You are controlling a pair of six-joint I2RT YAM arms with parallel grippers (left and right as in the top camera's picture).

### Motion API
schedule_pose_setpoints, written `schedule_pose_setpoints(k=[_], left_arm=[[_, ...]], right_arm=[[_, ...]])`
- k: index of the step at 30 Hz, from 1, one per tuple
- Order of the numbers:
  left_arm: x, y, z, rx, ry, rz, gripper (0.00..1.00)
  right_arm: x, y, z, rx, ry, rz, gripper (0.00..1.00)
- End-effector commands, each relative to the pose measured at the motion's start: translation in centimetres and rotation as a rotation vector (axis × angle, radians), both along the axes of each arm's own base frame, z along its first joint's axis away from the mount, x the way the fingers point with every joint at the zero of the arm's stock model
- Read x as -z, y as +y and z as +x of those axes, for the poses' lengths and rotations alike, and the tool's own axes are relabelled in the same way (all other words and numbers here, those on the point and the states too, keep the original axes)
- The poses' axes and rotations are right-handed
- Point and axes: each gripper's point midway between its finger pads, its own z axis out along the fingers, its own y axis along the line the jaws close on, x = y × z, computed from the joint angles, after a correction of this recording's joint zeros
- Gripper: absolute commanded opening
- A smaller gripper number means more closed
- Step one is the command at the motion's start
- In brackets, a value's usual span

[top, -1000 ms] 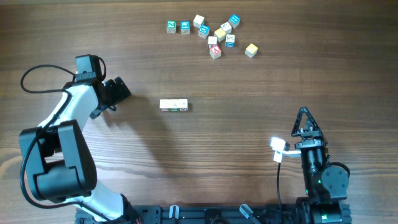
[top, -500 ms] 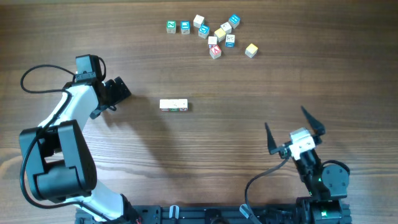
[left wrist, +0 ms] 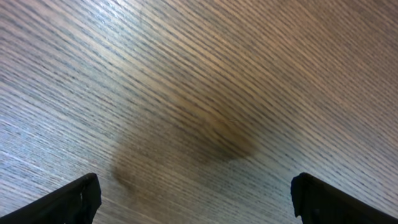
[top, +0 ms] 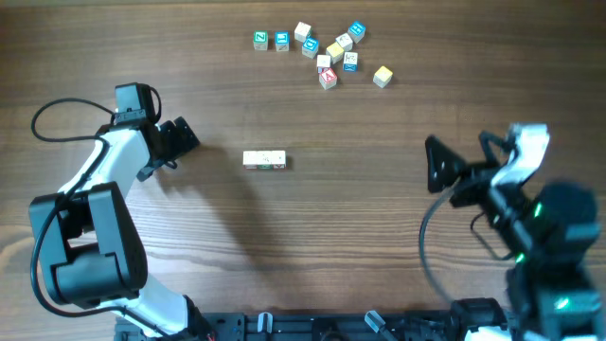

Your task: Form a horizontal line

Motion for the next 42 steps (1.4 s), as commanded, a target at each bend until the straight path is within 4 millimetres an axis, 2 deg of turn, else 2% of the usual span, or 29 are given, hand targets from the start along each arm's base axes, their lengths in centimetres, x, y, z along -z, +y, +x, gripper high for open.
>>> schedule_pose_setpoints(k=[1, 4, 5, 7, 8, 9, 14, 16, 18, 19, 21, 22, 24, 25, 26, 27, 28, 29, 31, 32, 34, 36, 37, 39, 42], left_arm=[[0.4, 0.2, -0.3, -0.01, 0.011, 0.002, 1.0], [0.4, 0.2, -0.3, -0.011, 0.011, 0.002, 1.0], [0.4, 0.2, -0.3, -0.011, 0.011, 0.002, 1.0], [0.4, 0.2, -0.3, -0.011, 0.011, 0.002, 1.0], [0.4, 0.2, -0.3, -0.011, 0.011, 0.002, 1.0], [0.4, 0.2, -0.3, -0.011, 0.011, 0.002, 1.0], [0.4, 0.2, -0.3, -0.011, 0.011, 0.002, 1.0], [0.4, 0.2, -0.3, -0.011, 0.011, 0.002, 1.0], [0.4, 0.2, -0.3, -0.011, 0.012, 0.002, 1.0], [0.4, 0.2, -0.3, -0.011, 0.011, 0.002, 1.0], [0.4, 0.2, -0.3, -0.01, 0.012, 0.002, 1.0], [0.4, 0.2, -0.3, -0.011, 0.011, 0.002, 1.0], [0.4, 0.2, -0.3, -0.011, 0.011, 0.002, 1.0], [0.4, 0.2, -0.3, -0.01, 0.012, 0.002, 1.0], [0.4, 0.2, -0.3, -0.011, 0.011, 0.002, 1.0], [0.4, 0.2, -0.3, -0.011, 0.012, 0.002, 1.0], [0.4, 0.2, -0.3, -0.011, 0.012, 0.002, 1.0], [0.4, 0.2, -0.3, -0.01, 0.011, 0.002, 1.0], [0.4, 0.2, -0.3, -0.011, 0.011, 0.002, 1.0], [0.4, 0.2, -0.3, -0.011, 0.011, 0.002, 1.0], [0.4, 0.2, -0.3, -0.011, 0.011, 0.002, 1.0], [0.4, 0.2, -0.3, -0.011, 0.011, 0.002, 1.0], [0.4, 0.2, -0.3, -0.011, 0.012, 0.002, 1.0], [0.4, 0.2, -0.3, -0.011, 0.011, 0.002, 1.0], [0.4, 0.2, -0.3, -0.011, 0.012, 0.002, 1.0]], right_arm=[[-6.4, 0.0, 2.9, -0.014, 0.041, -0.063, 1.0], [-10.0, 0.2, 6.1, -0.047, 0.131, -0.129, 1.0], [-10.7, 0.4, 8.4, -0.058, 0.197, -0.143, 1.0], [-9.8, 0.6, 10.7, -0.068, 0.255, -0.151, 1.0], [-8.7, 0.6, 12.0, -0.07, 0.29, -0.152, 1.0], [-6.6, 0.7, 13.6, -0.073, 0.342, -0.154, 1.0], [1.0, 0.9, 19.0, -0.081, 0.495, -0.154, 1.0], [4.2, 0.7, 20.5, -0.073, 0.556, -0.167, 1.0], [6.5, 1.0, 21.5, -0.074, 0.603, -0.145, 1.0], [7.9, 1.1, 22.1, -0.061, 0.636, -0.117, 0.93], [10.5, 1.2, 23.0, -0.037, 0.694, -0.084, 0.6], [11.9, 1.3, 23.4, -0.032, 0.719, -0.078, 0.49], [14.2, 1.4, 24.0, -0.021, 0.754, -0.101, 0.34], [15.4, 1.3, 24.3, -0.003, 0.774, -0.111, 0.3], [16.5, 1.2, 24.5, 0.03, 0.799, -0.107, 0.3], [17.6, 1.3, 24.8, 0.055, 0.819, -0.1, 0.36], [18.9, 1.9, 25.2, 0.052, 0.828, -0.1, 0.47], [19.7, 2.6, 25.5, 0.041, 0.829, -0.105, 0.52], [21.6, 5.5, 26.2, -0.014, 0.817, -0.133, 0.69], [22.2, 6.7, 26.3, -0.05, 0.802, -0.158, 0.72], [23.2, 9.1, 26.5, -0.124, 0.775, -0.212, 0.74], [24.5, 12.8, 26.4, -0.248, 0.713, -0.307, 0.77], [25.2, 13.9, 26.5, -0.277, 0.684, -0.357, 0.77], [26.5, 15.1, 27.1, -0.275, 0.637, -0.463, 0.8], [27.6, 17.2, 27.6, -0.333, 0.566, -0.533, 0.81]])
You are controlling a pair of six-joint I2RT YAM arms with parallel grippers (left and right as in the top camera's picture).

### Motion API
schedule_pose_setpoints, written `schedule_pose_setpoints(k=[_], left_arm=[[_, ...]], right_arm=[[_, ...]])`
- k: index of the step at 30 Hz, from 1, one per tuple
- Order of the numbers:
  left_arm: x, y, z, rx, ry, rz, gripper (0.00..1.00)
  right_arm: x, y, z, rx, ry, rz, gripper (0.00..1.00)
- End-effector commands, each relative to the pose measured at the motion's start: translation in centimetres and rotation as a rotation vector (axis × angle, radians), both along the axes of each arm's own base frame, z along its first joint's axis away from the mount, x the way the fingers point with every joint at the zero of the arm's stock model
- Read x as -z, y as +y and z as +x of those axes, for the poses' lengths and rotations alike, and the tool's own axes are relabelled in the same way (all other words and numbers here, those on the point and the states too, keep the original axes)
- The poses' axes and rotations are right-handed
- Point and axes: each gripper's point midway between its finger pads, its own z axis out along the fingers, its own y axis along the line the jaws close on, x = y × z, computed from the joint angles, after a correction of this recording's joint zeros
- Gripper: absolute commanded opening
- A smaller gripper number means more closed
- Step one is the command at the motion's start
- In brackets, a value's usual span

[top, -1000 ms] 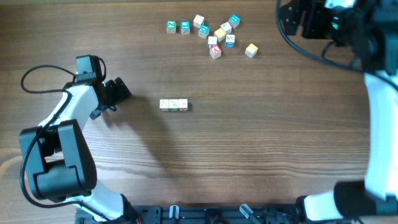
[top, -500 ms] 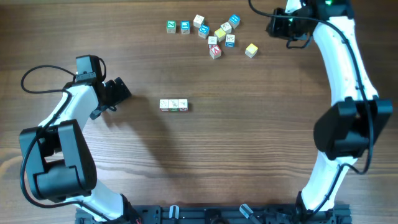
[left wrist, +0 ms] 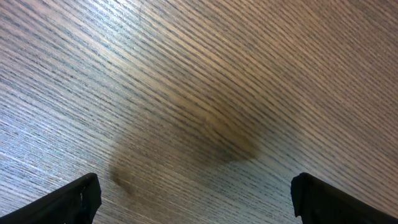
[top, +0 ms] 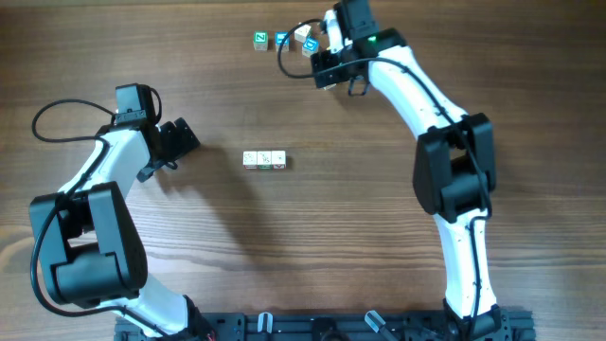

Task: Form a horizontal line
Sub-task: 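Reach the right gripper over the block cluster toward the red A block, then grasp the red A block with the right gripper and lift it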

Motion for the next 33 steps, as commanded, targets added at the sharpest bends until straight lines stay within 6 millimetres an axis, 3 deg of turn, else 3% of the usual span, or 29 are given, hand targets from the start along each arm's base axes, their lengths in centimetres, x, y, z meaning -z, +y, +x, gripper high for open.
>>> schedule_pose_setpoints(k=[1, 5, 6, 8, 16, 23, 29, 33], left_arm=[[0.2, 0.2, -0.2, -0.01, 0.008, 0.003, 1.0], [0.3, 0.2, -0.2, -0.01, 0.009, 0.003, 1.0], [0.2, 0.2, -0.2, -0.01, 0.008, 0.003, 1.0], [0.2, 0.2, -0.2, -0.01, 0.008, 0.003, 1.0], [0.2, 0.2, -0.2, -0.01, 0.008, 0.003, 1.0], [0.2, 0.2, -0.2, -0.01, 0.008, 0.003, 1.0], [0.2, 0.2, -0.2, -0.01, 0.008, 0.003, 1.0], [0.2, 0.2, -0.2, -0.01, 0.008, 0.003, 1.0]], right_arm=[[1.9, 0.0, 1.2, -0.054, -0.058, -0.093, 0.81], [2.9, 0.0, 1.3, -0.052, -0.05, -0.097, 0.77], [2.9, -0.1, 1.3, -0.052, -0.048, -0.098, 0.73], [3.0, -0.1, 1.1, -0.05, -0.04, -0.099, 0.57], [3.6, -0.4, 0.1, -0.054, 0.006, -0.113, 0.44], [3.6, -0.4, 0.2, -0.055, 0.003, -0.112, 0.44], [4.9, -0.5, 0.0, -0.077, -0.008, -0.122, 0.44], [4.9, -0.4, 0.0, -0.076, -0.008, -0.12, 0.38]])
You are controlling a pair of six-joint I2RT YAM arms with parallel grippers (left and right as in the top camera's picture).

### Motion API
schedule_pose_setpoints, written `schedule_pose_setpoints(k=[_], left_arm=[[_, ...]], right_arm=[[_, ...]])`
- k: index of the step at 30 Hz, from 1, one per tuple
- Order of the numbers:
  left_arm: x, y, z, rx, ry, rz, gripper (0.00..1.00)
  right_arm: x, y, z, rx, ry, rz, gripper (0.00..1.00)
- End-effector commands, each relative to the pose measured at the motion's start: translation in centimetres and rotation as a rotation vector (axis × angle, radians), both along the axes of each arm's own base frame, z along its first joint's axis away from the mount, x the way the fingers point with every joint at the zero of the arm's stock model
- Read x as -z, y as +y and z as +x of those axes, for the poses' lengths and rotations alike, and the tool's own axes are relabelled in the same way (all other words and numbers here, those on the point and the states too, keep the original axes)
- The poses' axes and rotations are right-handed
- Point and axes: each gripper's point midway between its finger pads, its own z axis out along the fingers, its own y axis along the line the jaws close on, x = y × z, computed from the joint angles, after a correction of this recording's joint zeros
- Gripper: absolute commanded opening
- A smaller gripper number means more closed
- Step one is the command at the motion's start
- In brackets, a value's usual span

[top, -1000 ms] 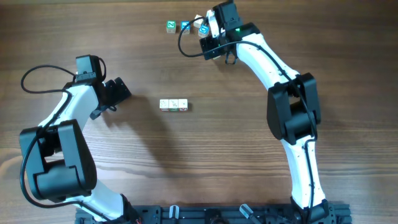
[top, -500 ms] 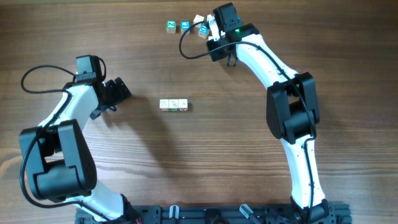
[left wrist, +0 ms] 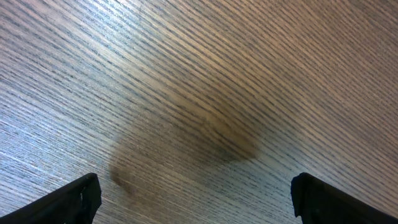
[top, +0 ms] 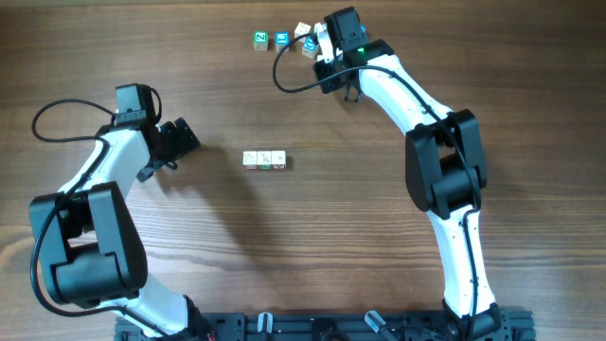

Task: Form a horizontal line
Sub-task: 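Grasp the red A block with the right gripper and lift it, then carry the A block to the right end of the row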

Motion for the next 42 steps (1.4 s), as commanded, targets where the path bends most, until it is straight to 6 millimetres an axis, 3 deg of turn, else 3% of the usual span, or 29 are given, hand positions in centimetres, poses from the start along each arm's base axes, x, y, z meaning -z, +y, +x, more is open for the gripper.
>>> schedule_pose_setpoints(k=[1, 4, 6, 9, 10, 12, 14, 16, 18, 22, 24, 30, 34, 42], left_arm=[[0.2, 0.2, -0.2, -0.01, 0.008, 0.003, 1.0], [0.2, 0.2, -0.2, -0.01, 0.008, 0.003, 1.0], [0.2, 0.2, -0.2, -0.01, 0.008, 0.003, 1.0], [0.2, 0.2, -0.2, -0.01, 0.008, 0.003, 1.0], [0.2, 0.2, -0.2, -0.01, 0.008, 0.003, 1.0], [0.2, 0.2, -0.2, -0.01, 0.008, 0.003, 1.0], [0.2, 0.2, -0.2, -0.01, 0.008, 0.003, 1.0], [0.2, 0.2, -0.2, -0.01, 0.008, 0.003, 1.0], [0.2, 0.2, -0.2, -0.01, 0.008, 0.003, 1.0], [0.2, 0.2, -0.2, -0.01, 0.008, 0.003, 1.0], [0.2, 0.2, -0.2, -0.01, 0.008, 0.003, 1.0], [0.2, 0.2, -0.2, -0.01, 0.008, 0.003, 1.0], [0.2, 0.2, -0.2, -0.01, 0.008, 0.003, 1.0], [0.2, 0.2, -0.2, -0.01, 0.008, 0.003, 1.0]], right_arm=[[2.0, -0.4, -0.6, -0.004, 0.038, -0.029, 0.34], [2.1, -0.5, -0.9, -0.003, 0.049, -0.033, 0.33], [0.7, -0.5, -0.9, 0.022, 0.044, -0.015, 0.33], [-4.9, -0.6, -1.1, 0.042, -0.01, 0.021, 0.29], [-7.6, -0.8, -1.6, 0.059, -0.025, 0.039, 0.27], [-13.1, -1.7, -4.1, 0.129, -0.016, 0.089, 0.25], [-16.2, -2.5, -7.2, 0.167, 0.039, 0.119, 0.24], [-16.8, -3.0, -9.2, 0.198, 0.102, 0.129, 0.24], [-15.7, -2.9, -12.2, 0.239, 0.258, 0.158, 0.24], [-12.9, -2.5, -15.1, 0.302, 0.394, 0.135, 0.25], [-10.2, -1.6, -17.3, 0.314, 0.465, 0.101, 0.25], [-3.8, 2.4, -20.6, 0.346, 0.496, 0.1, 0.25], [-0.9, 3.0, -21.3, 0.425, 0.455, 0.101, 0.25], [-0.7, 2.8, -20.4, 0.432, 0.405, 0.096, 0.26]])
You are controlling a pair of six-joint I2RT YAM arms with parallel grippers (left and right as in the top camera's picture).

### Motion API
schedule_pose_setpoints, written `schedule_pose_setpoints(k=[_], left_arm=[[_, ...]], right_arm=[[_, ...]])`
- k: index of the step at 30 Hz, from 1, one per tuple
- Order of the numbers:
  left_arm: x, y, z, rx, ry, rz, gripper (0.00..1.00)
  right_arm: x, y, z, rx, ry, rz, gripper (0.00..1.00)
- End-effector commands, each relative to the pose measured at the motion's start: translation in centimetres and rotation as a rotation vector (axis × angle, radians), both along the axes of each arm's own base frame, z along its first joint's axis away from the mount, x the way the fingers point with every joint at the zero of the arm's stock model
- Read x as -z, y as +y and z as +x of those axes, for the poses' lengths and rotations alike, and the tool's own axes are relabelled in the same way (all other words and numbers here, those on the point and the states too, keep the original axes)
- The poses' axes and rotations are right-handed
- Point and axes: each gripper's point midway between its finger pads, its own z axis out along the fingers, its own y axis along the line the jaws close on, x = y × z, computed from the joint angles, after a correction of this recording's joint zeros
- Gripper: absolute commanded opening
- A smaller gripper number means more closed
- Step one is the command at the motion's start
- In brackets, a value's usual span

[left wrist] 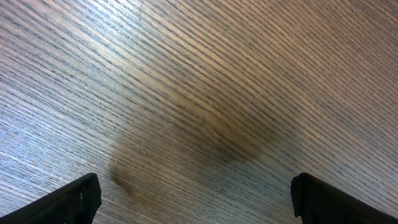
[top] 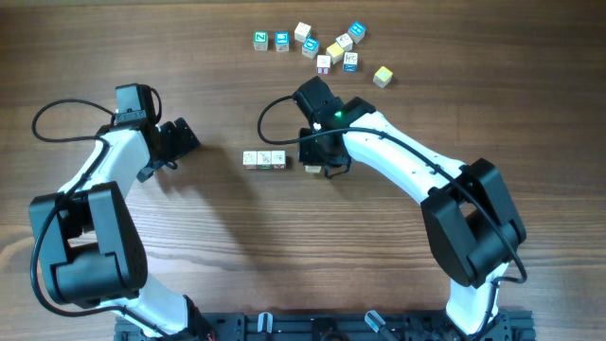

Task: Form a horizontal line
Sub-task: 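Carry the A block to the right end of the row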

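A row of three small lettered blocks (top: 265,159) lies at the table's middle. Just right of its right end, a pale block (top: 310,169) shows under my right gripper (top: 318,163), which looks shut on it close to the table. The loose pile of several blocks (top: 327,49) lies at the back centre. At the left, my left gripper (top: 185,137) is well away from the row. In the left wrist view the left gripper (left wrist: 196,194) stands wide open over bare wood, nothing between its fingers (left wrist: 74,199).
The right arm's links (top: 417,175) stretch across the right half of the table toward the row. The left arm's cable (top: 57,109) loops at the far left. A yellow block (top: 382,76) sits apart at the pile's right.
My right gripper has moved from the pile at the back down to the right end of the row, with a block in it. The red-lettered block is gone from the pile's front. The left arm has not moved.
At first the right arm was drawn back at the right and the pile lay whole. Then its gripper was over the pile at the back, and stayed there at the following moment. Now it is beside the row with a block. My left gripper stayed open throughout.
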Motion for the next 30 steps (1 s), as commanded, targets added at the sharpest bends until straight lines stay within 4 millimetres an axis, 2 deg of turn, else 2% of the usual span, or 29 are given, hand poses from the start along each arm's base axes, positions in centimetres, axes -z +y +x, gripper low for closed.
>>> schedule_pose_setpoints(k=[1, 16, 19, 24, 30], left_arm=[[0.2, 0.2, -0.2, -0.01, 0.008, 0.003, 1.0], [0.2, 0.2, -0.2, -0.01, 0.008, 0.003, 1.0], [0.2, 0.2, -0.2, -0.01, 0.008, 0.003, 1.0], [0.2, 0.2, -0.2, -0.01, 0.008, 0.003, 1.0], [0.2, 0.2, -0.2, -0.01, 0.008, 0.003, 1.0]], right_arm=[[0.7, -0.5, 0.2, 0.023, -0.003, -0.031, 0.26], [0.7, -0.4, 0.2, 0.023, -0.004, -0.03, 0.27], [0.7, -0.4, 0.2, 0.021, -0.005, -0.031, 0.31], [0.7, -0.4, 0.2, 0.022, -0.006, -0.03, 0.32], [0.9, -0.7, 1.3, 0.034, -0.053, -0.053, 0.32]])
